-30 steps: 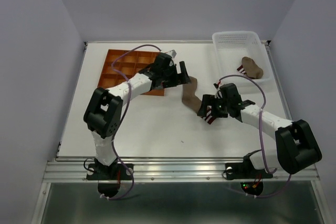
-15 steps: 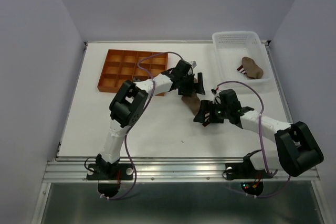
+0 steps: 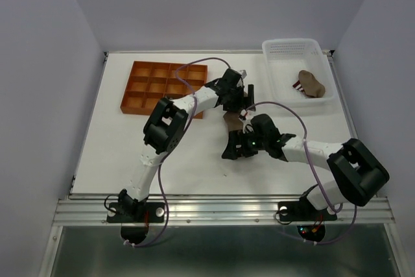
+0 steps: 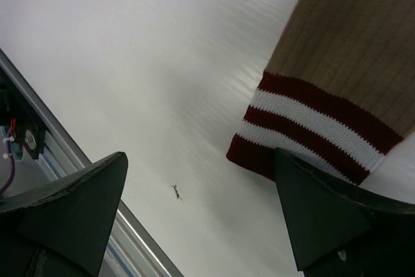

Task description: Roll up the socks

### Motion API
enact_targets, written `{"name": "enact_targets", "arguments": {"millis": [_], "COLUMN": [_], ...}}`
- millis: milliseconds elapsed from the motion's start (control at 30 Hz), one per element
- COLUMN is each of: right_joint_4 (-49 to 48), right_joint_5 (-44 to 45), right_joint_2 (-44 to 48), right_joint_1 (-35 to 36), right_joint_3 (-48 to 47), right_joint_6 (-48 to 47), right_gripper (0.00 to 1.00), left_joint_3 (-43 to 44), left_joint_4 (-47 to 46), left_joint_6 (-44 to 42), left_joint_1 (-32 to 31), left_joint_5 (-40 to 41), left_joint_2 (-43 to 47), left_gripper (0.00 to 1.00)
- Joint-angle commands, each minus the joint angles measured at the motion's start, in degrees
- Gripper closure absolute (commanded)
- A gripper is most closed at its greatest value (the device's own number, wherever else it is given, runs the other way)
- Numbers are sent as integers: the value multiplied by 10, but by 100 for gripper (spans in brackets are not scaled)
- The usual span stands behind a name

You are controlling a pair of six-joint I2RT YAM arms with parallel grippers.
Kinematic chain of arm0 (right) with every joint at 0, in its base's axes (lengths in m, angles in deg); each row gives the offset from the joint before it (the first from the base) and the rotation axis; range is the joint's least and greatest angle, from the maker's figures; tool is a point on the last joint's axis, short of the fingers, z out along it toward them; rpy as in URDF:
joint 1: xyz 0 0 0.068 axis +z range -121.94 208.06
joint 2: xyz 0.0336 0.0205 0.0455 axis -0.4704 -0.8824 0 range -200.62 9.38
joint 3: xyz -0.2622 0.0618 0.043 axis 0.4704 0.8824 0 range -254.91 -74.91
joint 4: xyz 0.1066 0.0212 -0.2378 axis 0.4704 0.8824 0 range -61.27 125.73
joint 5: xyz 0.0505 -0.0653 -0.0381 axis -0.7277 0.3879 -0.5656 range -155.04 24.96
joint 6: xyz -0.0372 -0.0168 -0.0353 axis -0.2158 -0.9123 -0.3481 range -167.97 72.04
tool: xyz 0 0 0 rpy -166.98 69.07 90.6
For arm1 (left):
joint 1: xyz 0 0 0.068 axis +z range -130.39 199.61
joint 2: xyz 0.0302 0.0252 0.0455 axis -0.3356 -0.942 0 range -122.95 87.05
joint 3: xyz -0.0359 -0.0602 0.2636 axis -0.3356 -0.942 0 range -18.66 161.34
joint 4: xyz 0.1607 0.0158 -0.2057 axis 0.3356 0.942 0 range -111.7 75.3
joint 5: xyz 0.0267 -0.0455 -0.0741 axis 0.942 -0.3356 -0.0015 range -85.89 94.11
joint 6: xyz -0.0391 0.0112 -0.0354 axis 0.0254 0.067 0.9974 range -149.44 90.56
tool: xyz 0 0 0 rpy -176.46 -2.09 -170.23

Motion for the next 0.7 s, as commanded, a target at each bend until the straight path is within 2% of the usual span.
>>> {"name": "enact_targets", "arguments": {"millis": [0,133,300,500,667], "right_joint_4": [-27,-25,9,45,145], "right_joint_5": [7,43,53,67,104], "right_joint_2": [-49,-75,-61,19,73], "right_joint_1": [42,56,73,80,86], "right_joint_3": [-28,-68,-113,-120,-123], "right_joint_6": [0,-15,-65,-172,-271], "right_gripper": [0,0,0,0,0], "left_joint_3": [10,-28,-72,-92,-115], "left_joint_4": [33,16,-8,-11,-21], "left_joint_6": [-28,-44,-65,-68,-77], "left_joint_1": [12,17,16,25,39], "left_joint_5": [5,0,-8,0,0], "left_joint_2": [-33,4,80,158,229], "left_gripper": [1,1,1,1,1]}}
